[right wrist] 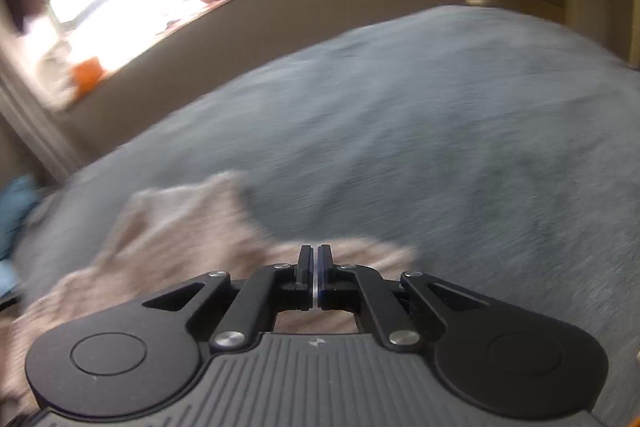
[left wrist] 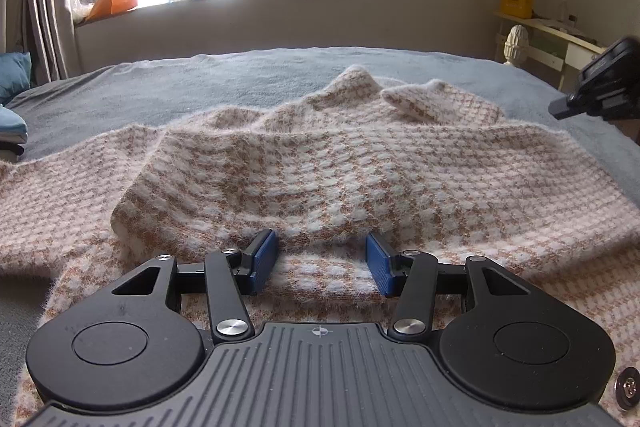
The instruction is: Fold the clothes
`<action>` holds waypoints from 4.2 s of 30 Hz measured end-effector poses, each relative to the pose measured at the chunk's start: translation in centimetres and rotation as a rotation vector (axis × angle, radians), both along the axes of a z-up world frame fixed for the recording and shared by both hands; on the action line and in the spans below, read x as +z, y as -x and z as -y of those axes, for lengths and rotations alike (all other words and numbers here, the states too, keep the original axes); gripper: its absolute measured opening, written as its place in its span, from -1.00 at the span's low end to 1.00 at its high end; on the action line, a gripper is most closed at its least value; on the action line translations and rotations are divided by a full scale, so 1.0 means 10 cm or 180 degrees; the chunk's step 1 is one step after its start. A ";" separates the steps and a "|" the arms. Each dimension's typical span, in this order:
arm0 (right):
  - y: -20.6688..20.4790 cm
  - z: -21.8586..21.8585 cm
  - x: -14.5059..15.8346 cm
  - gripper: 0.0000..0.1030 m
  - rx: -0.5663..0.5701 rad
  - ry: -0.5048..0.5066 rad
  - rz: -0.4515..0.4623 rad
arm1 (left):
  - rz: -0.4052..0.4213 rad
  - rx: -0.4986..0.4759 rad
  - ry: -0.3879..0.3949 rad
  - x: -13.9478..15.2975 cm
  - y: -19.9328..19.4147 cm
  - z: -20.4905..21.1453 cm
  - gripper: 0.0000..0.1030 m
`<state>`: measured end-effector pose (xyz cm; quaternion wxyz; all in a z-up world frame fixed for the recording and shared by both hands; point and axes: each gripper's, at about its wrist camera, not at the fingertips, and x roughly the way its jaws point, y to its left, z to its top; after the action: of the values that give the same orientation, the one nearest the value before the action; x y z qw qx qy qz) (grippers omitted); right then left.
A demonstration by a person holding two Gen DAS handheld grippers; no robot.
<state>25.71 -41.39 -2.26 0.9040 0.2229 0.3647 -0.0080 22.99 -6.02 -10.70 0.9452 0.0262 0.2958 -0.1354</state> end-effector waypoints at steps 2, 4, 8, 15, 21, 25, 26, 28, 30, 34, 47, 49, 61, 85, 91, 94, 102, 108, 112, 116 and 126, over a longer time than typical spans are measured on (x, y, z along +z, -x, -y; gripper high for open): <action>0.04 -0.19 0.01 -0.99 0.0271 -0.0164 -0.0067 | 0.0001 -0.0002 0.0010 0.00 0.00 -0.01 -0.04; -0.03 -0.32 -0.12 -0.99 0.0410 -0.0250 -0.0234 | 0.0007 -0.0003 0.0015 -0.01 0.00 -0.01 -0.04; -0.30 -0.28 -0.47 -1.00 0.0072 -0.0398 -0.0414 | -0.0001 -0.0003 0.0030 0.00 0.00 -0.01 -0.04; -0.21 -0.41 -0.12 -0.95 0.0106 -0.0625 -0.0041 | -0.0040 -0.0003 0.0071 0.01 -0.01 -0.04 -0.04; -0.39 -0.75 -0.40 -0.76 0.0657 -0.1146 -0.0587 | -0.0035 0.0003 0.0127 0.01 -0.01 -0.06 -0.03; -0.40 -0.66 -0.48 -0.85 0.0113 -0.1168 -0.0424 | -0.0068 -0.0014 0.0221 0.05 -0.02 -0.11 -0.03; -0.37 -0.62 -0.44 -0.81 -0.0054 -0.1163 -0.0309 | -0.0076 -0.0005 0.0269 0.08 -0.02 -0.13 -0.03; -0.25 -0.57 -0.33 -0.80 -0.0136 -0.1202 -0.0159 | -0.0057 0.0047 0.0382 0.16 -0.03 -0.21 -0.02; -0.04 -0.50 -0.21 -0.80 -0.0079 -0.1339 -0.0048 | 0.0007 0.0144 0.0418 0.23 -0.08 -0.28 0.00; 0.54 -0.27 0.04 -0.80 -0.0050 -0.1806 0.0164 | -0.0100 0.0449 0.0507 0.22 -0.29 -0.47 0.00; 1.60 0.24 -0.13 -0.78 -0.0545 -0.2595 0.0337 | -0.0386 0.0684 0.0812 0.37 -0.33 -0.70 0.05; 1.50 0.20 -0.38 -0.79 -0.0625 -0.2568 0.0207 | -0.0401 0.0631 0.0680 0.37 -0.32 -0.69 0.08; 2.12 0.48 -0.61 -0.81 -0.1752 -0.2750 0.0375 | -0.0348 0.0484 0.0058 0.69 -0.03 -0.85 0.09; 2.53 -0.92 -0.60 -0.78 -0.0352 -0.1609 -0.0456 | -0.1299 -0.0059 -0.0197 0.36 1.26 -1.11 0.23; 2.67 -1.27 -0.15 -0.73 0.0183 -0.0696 -0.0238 | -0.1240 -0.0127 -0.0147 0.47 1.31 -1.01 0.24; 2.80 -1.33 -0.04 -0.72 0.0217 -0.0292 -0.0210 | -0.1165 -0.0201 -0.0243 0.47 1.35 -0.91 0.24; 2.82 -1.39 -0.14 -0.72 0.0286 0.0449 -0.0277 | -0.1008 -0.0250 -0.0391 0.43 1.39 -0.76 0.59; 2.79 -1.48 -0.40 -0.61 0.0417 0.0709 -0.0387 | -0.1228 -0.0196 -0.0460 0.20 1.39 -0.69 0.95; 2.79 -1.48 -0.41 -0.60 0.0402 0.0710 -0.0400 | -0.1263 -0.0156 -0.0484 0.16 1.38 -0.68 1.00; 2.80 -1.46 -0.40 -0.56 0.0364 0.0626 -0.0418 | -0.1278 -0.0125 -0.0497 0.15 1.37 -0.67 1.00; 2.81 -1.51 -0.39 -0.44 0.0380 0.0656 -0.0416 | -0.1294 -0.0074 -0.0490 0.13 1.37 -0.66 1.00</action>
<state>-2.35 -26.29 -6.12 0.8953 0.1058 0.4327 -0.0061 9.29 0.58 -9.38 0.8597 0.0738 0.4895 -0.1258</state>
